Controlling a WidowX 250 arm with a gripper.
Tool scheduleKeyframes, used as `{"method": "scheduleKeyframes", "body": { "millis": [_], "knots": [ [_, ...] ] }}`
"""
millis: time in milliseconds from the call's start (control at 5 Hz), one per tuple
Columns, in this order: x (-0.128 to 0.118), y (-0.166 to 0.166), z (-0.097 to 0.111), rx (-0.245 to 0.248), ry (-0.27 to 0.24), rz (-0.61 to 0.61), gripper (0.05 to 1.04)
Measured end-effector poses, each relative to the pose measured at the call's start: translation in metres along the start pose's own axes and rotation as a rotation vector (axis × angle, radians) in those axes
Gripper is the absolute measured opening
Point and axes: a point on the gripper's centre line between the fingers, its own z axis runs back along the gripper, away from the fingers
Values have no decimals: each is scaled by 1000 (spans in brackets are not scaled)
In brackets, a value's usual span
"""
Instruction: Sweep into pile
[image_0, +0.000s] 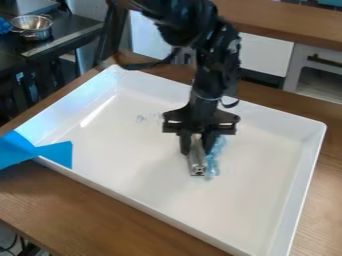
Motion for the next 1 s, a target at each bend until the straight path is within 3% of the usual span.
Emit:
{"method": "scheduleKeyframes", "body": {
  "millis": [600, 1000],
  "knots": [
    [-25, -60, 20, -71, 51, -57, 370],
    [-27, -71, 20, -81, 53, -85, 370]
  ]
}}
